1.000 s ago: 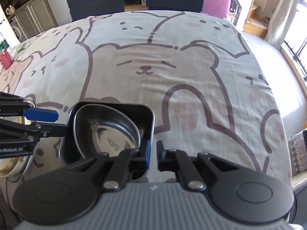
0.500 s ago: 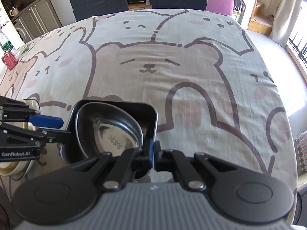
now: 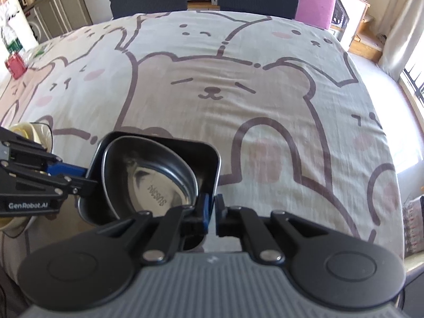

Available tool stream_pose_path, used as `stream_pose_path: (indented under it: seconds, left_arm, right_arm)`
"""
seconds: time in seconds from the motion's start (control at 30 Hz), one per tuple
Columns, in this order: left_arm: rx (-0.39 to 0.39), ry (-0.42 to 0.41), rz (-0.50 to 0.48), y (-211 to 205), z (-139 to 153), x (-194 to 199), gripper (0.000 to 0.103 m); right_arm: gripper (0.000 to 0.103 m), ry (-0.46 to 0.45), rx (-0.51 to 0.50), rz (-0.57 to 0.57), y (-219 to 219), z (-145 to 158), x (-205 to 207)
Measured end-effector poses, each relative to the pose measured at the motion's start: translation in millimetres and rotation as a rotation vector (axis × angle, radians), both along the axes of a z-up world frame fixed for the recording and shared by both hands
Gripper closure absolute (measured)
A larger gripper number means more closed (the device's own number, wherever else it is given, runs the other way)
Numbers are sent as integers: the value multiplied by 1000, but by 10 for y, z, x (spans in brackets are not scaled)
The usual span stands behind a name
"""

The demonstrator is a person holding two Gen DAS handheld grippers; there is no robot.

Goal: Organize plates and bowls
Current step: 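Lift the tray with both tools and carry it toward the bowl stack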

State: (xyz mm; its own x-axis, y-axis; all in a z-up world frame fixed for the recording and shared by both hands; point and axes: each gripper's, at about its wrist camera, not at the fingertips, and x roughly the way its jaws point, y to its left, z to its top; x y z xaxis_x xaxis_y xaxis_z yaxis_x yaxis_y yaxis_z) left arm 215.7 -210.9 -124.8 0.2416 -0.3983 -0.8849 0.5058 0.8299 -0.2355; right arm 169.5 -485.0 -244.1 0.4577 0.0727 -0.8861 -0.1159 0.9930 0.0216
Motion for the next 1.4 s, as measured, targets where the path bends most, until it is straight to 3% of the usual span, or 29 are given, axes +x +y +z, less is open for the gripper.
stream_pose_path:
  seconds: [0.43, 0.77, 0.93, 1.2, 1.4]
  left_arm:
    - [-36, -22, 93, 53, 9, 54, 92]
    - [-30, -7, 90, 40, -28, 64, 92]
    - [-33, 28, 106, 47, -48, 69, 92]
    - [-34, 14, 124, 57, -29, 40, 95]
    - [-71, 16, 141, 112, 44, 40, 96]
  right_arm:
    - [96, 5, 38, -6, -69, -97, 52]
    - [93, 38, 61, -45, -100, -169, 51]
    - [96, 39, 36, -17, -45, -123, 47]
    - [96, 40, -11, -9, 29, -91, 20]
    - [96, 11, 22, -34, -4, 21, -41]
